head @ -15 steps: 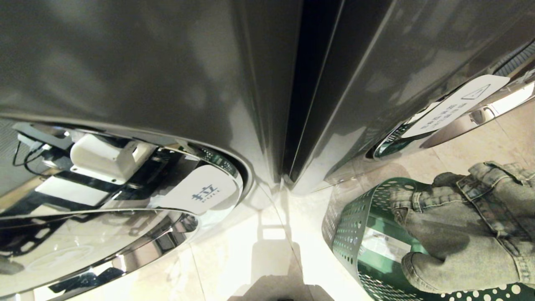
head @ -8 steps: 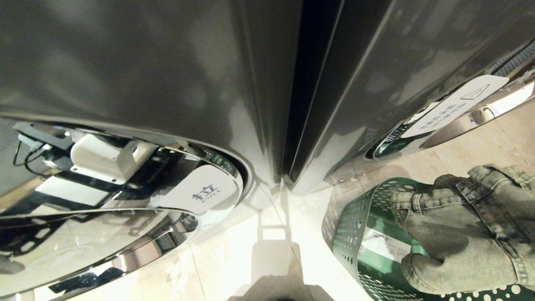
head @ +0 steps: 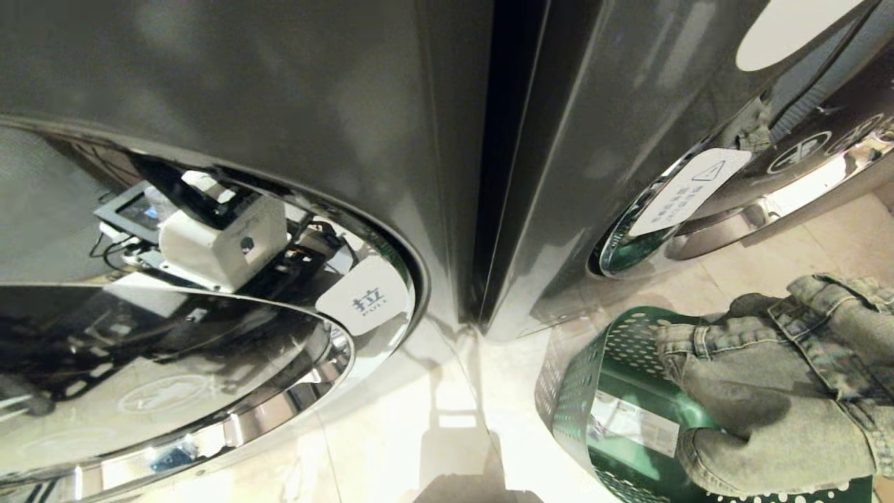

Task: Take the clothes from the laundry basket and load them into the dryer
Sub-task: Take the clothes out of the basket, then open the dryer

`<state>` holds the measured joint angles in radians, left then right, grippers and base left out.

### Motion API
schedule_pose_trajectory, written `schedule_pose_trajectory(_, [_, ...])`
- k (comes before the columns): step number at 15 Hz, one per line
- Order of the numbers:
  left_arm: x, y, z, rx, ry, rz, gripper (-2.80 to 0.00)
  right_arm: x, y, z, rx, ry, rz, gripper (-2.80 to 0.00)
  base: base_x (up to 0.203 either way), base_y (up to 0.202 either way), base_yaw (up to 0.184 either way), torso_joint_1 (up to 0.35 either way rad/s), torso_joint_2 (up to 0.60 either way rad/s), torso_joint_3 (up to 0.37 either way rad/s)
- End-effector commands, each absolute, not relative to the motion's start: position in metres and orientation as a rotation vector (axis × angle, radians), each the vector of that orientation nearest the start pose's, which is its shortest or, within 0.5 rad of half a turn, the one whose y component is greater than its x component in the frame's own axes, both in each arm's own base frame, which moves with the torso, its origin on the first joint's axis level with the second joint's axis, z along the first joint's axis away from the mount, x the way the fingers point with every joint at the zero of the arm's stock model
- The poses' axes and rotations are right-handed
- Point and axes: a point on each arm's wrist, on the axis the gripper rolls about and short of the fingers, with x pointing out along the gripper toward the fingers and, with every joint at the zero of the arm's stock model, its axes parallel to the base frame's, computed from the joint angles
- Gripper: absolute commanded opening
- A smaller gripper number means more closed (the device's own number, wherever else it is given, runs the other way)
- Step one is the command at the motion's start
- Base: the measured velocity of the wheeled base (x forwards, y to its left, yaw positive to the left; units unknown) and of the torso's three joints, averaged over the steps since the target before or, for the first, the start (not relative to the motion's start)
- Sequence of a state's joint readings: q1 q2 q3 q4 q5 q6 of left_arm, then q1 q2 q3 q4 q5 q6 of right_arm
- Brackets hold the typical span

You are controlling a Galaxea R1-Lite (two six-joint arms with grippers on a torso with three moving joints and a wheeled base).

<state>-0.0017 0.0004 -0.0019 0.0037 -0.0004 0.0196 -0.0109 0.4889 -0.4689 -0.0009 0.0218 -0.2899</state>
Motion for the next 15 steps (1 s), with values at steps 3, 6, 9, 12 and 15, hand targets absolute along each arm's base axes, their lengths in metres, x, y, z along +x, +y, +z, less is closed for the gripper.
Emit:
schedule_pose_trajectory(3, [-0.023,0.000,0.076,0.020,0.000,-0.003,-2.80,0.006,0.001,0.221,-0.290,-0.041,0.034,-2.80,0.000,0.000,0.000,-0.002,0.00,0.207])
schedule_pose_trajectory(6, [-0.023,0.000,0.076,0.020,0.001,-0.003,-2.80,0.002,0.002,0.232,-0.291,-0.078,0.071,-2.80,0.000,0.000,0.000,-0.001,0.00,0.201])
schedule_pose_trajectory(9, [-0.023,0.000,0.075,0.020,0.002,-0.003,-2.80,0.001,0.002,0.246,-0.294,-0.113,0.086,-2.80,0.000,0.000,0.000,0.000,0.00,0.200])
schedule_pose_trajectory(12, [-0.023,0.000,0.075,0.020,0.001,-0.003,-2.80,0.009,0.004,0.266,-0.299,-0.140,0.173,-2.80,0.000,0.000,0.000,0.002,0.00,0.201])
schedule_pose_trajectory(15, [-0.023,0.000,0.076,0.020,0.000,-0.003,-2.80,0.012,0.006,0.268,-0.300,-0.139,0.229,-2.80,0.000,0.000,0.000,0.002,0.00,0.206])
